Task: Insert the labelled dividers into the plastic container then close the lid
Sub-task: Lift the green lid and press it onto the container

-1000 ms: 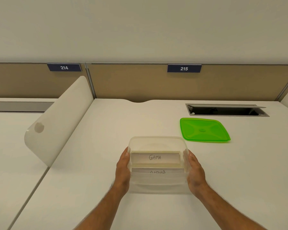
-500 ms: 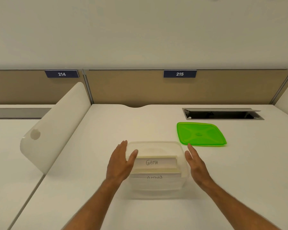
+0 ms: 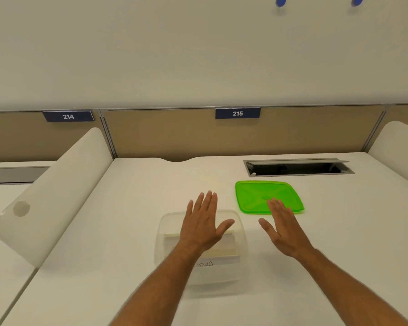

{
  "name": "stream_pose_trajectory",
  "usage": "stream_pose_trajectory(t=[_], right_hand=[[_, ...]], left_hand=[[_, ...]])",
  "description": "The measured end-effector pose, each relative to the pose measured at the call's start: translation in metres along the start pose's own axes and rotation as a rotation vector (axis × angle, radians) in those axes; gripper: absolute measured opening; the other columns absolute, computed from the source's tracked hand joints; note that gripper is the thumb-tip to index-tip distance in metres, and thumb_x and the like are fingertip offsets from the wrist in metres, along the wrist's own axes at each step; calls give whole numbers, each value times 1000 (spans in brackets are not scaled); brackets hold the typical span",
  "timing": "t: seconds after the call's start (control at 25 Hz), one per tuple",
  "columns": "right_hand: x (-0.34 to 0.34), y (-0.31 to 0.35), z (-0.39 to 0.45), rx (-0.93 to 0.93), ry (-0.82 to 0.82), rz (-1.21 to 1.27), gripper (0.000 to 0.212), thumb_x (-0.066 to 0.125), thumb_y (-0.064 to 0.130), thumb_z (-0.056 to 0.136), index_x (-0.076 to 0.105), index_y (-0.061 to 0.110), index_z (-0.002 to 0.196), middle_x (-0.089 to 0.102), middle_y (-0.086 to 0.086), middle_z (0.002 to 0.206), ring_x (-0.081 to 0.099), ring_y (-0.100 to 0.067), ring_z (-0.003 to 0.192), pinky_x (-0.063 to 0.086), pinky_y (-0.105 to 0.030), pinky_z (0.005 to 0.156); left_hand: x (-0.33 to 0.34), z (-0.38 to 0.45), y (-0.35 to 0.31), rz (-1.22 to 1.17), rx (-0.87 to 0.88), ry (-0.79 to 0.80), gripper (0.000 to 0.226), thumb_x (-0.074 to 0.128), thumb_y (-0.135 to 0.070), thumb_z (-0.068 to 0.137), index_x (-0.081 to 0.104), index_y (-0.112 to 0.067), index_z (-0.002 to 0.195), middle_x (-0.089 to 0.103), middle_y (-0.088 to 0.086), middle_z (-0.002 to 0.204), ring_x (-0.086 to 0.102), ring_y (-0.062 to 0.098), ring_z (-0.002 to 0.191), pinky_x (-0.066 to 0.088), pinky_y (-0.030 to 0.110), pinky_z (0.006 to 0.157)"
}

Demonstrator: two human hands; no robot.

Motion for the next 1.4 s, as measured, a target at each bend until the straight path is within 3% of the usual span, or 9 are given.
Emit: stream_pose_trajectory(t=[0.44, 0.64, 0.76, 0.88, 1.04, 1.16, 1.24, 1.4], right_hand=[[-30, -86, 4, 114, -37, -74, 101, -3, 82, 76, 8, 19, 155, 5, 0, 163, -2, -13, 150, -3, -36, 122], [-37, -114, 16, 189, -36, 6, 84, 20, 70, 89, 9, 18, 154, 7, -3, 163, 2, -15, 150, 0, -36, 122], [-35, -128, 28, 279, -21, 188, 81, 30, 63, 90, 11, 16, 154, 10, -5, 163, 9, -18, 150, 9, -40, 123], [-33, -135, 40, 384, -27, 343, 79, 38, 58, 92, 16, 12, 153, 18, -9, 161, 20, -23, 147, 19, -42, 120], [-23, -148, 54, 494, 32, 470, 76, 54, 44, 94, 20, 8, 152, 27, -15, 158, 29, -29, 144, 25, -41, 118], [-16, -154, 59, 527, 92, 465, 79, 68, 23, 88, 22, 5, 150, 35, -19, 153, 36, -32, 139, 32, -38, 112], [-17, -152, 61, 511, 102, 422, 69, 67, 11, 86, 32, 0, 144, 47, -20, 144, 45, -34, 131, 37, -34, 102], [-17, -151, 64, 464, 109, 406, 63, 65, 3, 83, 39, 4, 141, 56, -17, 133, 52, -33, 122, 39, -28, 89]], left_hand=[[33, 55, -82, -46, 79, 35, 103, -1, -80, 75, -1, -15, 156, 0, 4, 165, -3, 23, 152, 1, 46, 123], [45, 80, -110, -124, 43, 76, 110, -3, -82, 69, -2, -14, 156, -3, 6, 165, -4, 24, 152, 2, 44, 123], [55, 98, -121, -246, -43, 113, 101, 30, -76, 85, 0, -11, 156, 0, 9, 165, -1, 25, 152, 6, 42, 123], [73, 117, -124, -470, -209, 157, 104, 60, -60, 86, 4, -6, 156, 5, 12, 164, 4, 26, 151, 10, 39, 123], [99, 132, -118, -681, -476, 158, 109, 70, -63, 71, 23, -5, 151, 31, 17, 155, 27, 31, 144, 26, 42, 117], [111, 132, -114, -691, -628, 137, 112, 72, -60, 72, 17, -3, 152, 28, 19, 153, 23, 33, 144, 24, 43, 118], [115, 131, -112, -699, -715, 140, 114, 73, -59, 73, 13, -4, 152, 24, 19, 155, 19, 33, 146, 23, 45, 118], [121, 130, -112, -796, -785, 134, 107, 77, -58, 67, 25, -6, 145, 43, 14, 142, 39, 35, 134, 36, 47, 110]])
Point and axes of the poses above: each hand's wrist, its own z-axis towards the middle knuckle, its own x-axis out of the palm, y = z × x, the point moved 4 cm from there along z, towards the middle knuckle
